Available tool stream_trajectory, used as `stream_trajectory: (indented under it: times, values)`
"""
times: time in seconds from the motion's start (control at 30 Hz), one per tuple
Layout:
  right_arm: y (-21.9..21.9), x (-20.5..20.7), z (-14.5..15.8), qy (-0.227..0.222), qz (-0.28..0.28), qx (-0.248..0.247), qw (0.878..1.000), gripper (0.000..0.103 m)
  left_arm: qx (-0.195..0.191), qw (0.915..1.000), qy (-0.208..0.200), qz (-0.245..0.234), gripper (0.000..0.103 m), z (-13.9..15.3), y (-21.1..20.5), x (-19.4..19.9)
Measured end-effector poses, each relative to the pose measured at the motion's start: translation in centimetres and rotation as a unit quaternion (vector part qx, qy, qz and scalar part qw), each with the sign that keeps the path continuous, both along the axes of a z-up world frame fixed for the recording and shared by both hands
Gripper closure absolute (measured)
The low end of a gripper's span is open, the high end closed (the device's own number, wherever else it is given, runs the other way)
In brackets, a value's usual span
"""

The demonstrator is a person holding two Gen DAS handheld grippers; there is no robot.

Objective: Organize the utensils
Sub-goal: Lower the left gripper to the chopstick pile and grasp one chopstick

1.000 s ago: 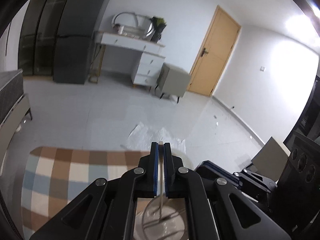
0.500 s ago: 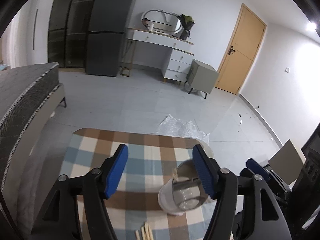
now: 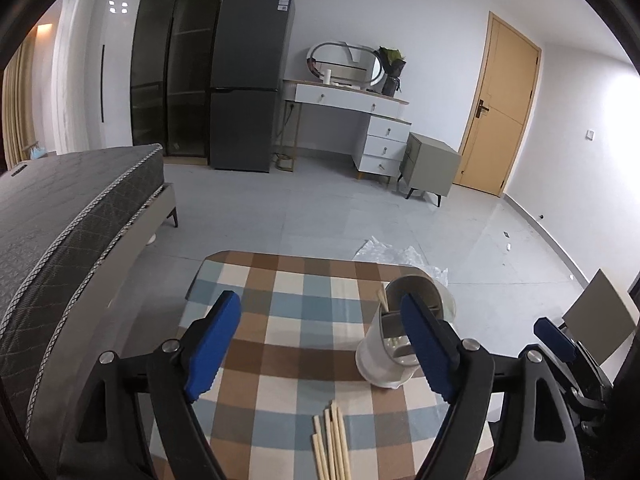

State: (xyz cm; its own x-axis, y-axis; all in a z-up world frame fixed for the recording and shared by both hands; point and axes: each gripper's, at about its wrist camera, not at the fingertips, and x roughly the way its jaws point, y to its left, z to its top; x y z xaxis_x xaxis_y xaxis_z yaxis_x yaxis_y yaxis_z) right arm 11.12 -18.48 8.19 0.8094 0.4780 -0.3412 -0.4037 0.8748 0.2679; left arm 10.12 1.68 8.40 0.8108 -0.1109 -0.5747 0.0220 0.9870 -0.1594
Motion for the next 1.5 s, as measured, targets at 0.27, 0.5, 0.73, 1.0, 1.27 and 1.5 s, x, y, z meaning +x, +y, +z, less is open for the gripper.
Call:
stream_trajectory:
  times: [0.27, 0.5, 0.73, 1.0, 1.27, 1.5]
  values:
    - [1.4, -2.3, -2.0, 0.007, -0.011, -0.012, 1.000, 0.007, 0.015, 0.9998, 0.002, 0.013, 0.015, -2.3, 0.8, -1.7]
    - [2.7, -3.5, -5.2, 0.029, -0.023, -0.026, 0.999, 0.001, 0.020, 0.9992, 0.023, 0.025, 0.015, -5.9, 1.8, -2.9]
    - [4.0, -3.7, -8.8, 0.060, -0.025, -0.054, 0.996, 0.000, 0.015, 0.9963, 0.081, 0.022, 0.015, -11.0, 2.3, -3.0]
    - [4.3, -3.4, -12.4, 0.096, -0.022, -0.081, 0.992, 0.000, 0.015, 0.9890, 0.147, 0.013, 0.015, -15.8, 1.9, -2.2]
    - [4.8, -2.6, -14.0, 0.126, -0.025, -0.102, 0.986, 0.000, 0.013, 0.9729, 0.231, -0.008, 0.015, -21.0, 1.4, -1.3]
    - [3.9, -1.2, -14.8, 0.160, -0.047, -0.094, 0.981, 0.000, 0.015, 0.9575, 0.287, -0.020, 0.015, -23.9, 0.3, -0.6]
